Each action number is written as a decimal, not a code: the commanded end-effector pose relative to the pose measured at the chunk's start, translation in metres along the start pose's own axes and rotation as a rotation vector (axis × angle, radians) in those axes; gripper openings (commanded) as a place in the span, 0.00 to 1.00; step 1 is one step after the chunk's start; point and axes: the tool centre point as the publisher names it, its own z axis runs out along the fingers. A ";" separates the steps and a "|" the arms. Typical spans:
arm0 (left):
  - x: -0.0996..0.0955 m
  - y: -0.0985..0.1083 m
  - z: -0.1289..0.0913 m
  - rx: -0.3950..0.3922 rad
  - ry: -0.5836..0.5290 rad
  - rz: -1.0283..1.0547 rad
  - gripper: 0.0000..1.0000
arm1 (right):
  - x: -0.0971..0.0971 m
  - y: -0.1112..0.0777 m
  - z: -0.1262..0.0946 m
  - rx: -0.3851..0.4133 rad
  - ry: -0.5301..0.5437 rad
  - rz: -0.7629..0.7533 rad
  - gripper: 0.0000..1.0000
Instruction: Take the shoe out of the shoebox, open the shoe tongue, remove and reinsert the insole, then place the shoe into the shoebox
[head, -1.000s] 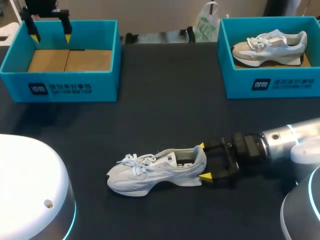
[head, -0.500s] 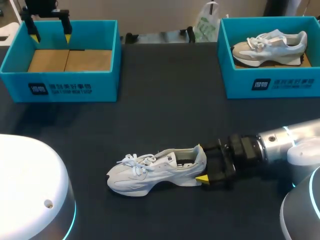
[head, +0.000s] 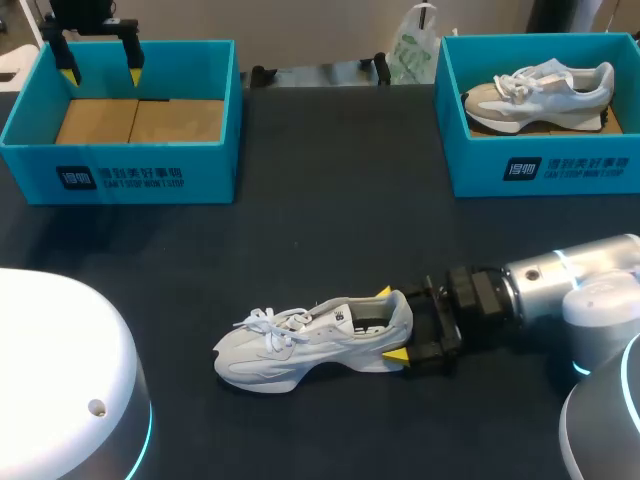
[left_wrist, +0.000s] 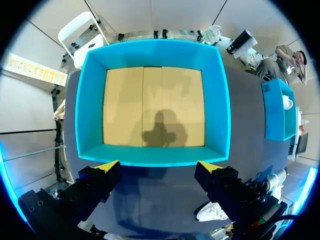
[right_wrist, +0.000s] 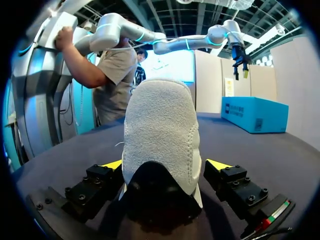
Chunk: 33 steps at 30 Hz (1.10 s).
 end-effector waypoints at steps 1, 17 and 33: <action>0.000 0.000 0.000 0.000 0.000 0.000 1.00 | -0.001 0.001 0.006 0.007 -0.002 0.000 1.00; 0.000 0.000 0.000 0.000 0.000 0.000 1.00 | 0.006 0.011 0.019 -0.011 0.019 -0.041 0.40; 0.000 0.000 0.000 0.000 0.000 0.000 1.00 | 0.002 0.007 0.002 0.036 -0.041 -0.018 0.07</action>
